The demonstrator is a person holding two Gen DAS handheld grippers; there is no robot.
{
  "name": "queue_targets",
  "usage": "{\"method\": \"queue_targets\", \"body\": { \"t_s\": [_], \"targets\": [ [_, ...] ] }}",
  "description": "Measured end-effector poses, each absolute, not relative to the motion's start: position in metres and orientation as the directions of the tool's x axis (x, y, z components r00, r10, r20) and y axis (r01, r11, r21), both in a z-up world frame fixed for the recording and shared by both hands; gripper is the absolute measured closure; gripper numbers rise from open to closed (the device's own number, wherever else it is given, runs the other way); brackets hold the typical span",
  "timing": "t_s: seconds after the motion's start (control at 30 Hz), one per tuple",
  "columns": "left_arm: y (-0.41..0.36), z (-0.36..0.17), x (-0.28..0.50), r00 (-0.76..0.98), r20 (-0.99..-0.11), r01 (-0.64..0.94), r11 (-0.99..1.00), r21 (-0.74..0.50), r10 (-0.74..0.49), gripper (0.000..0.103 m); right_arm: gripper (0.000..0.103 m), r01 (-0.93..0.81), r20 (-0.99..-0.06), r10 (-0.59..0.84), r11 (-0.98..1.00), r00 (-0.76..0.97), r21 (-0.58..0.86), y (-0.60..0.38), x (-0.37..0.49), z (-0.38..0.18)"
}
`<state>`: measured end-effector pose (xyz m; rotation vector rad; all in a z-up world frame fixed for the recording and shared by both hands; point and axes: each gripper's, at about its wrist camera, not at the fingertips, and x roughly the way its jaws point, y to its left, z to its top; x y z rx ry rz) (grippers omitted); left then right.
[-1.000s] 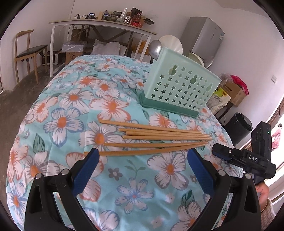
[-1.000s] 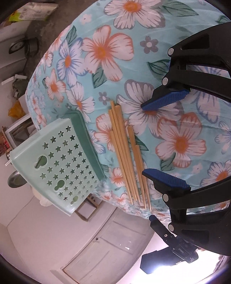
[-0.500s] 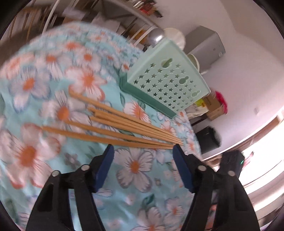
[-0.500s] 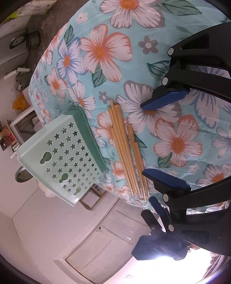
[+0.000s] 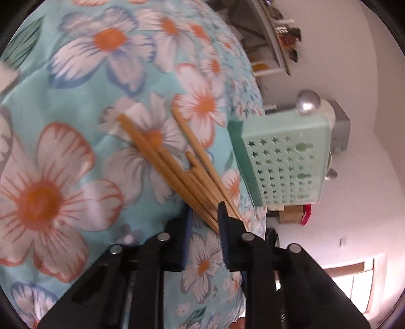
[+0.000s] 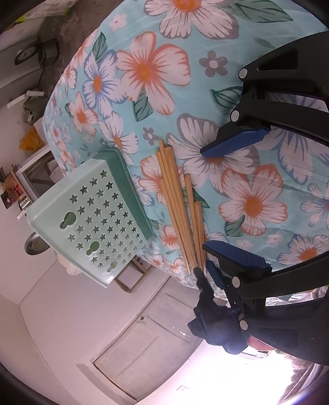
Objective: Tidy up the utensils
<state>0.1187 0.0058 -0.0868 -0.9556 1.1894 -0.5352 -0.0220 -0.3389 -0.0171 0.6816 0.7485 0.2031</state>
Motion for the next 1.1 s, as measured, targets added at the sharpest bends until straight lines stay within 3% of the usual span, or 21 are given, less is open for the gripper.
{"method": "queue_targets", "body": {
  "t_s": [0.23, 0.37, 0.77, 1.1],
  "targets": [
    [0.008, -0.091, 0.124, 0.344, -0.535, -0.254, 0.472, -0.844, -0.772, 0.084, 0.038, 0.057, -0.551, 0.412, 0.763, 0.726, 0.644, -0.341, -0.024, -0.017],
    [0.009, -0.091, 0.124, 0.357, -0.561, -0.286, 0.484, -0.827, -0.747, 0.091, 0.038, 0.061, -0.540, 0.423, 0.744, 0.728, 0.665, -0.344, -0.026, -0.017],
    [0.033, -0.085, 0.098, 0.269, -0.558, -0.224, 0.512, -0.829, -0.785, 0.092, 0.043, 0.143, -0.580, 0.432, 0.705, 0.691, 0.695, -0.358, -0.030, -0.011],
    [0.050, -0.072, 0.096, 0.182, -0.591, -0.038, 0.595, -0.803, -0.786, 0.090, 0.047, 0.097, -0.621, 0.410, 0.779, 0.667, 0.619, -0.334, -0.047, 0.026]
  ]
}}
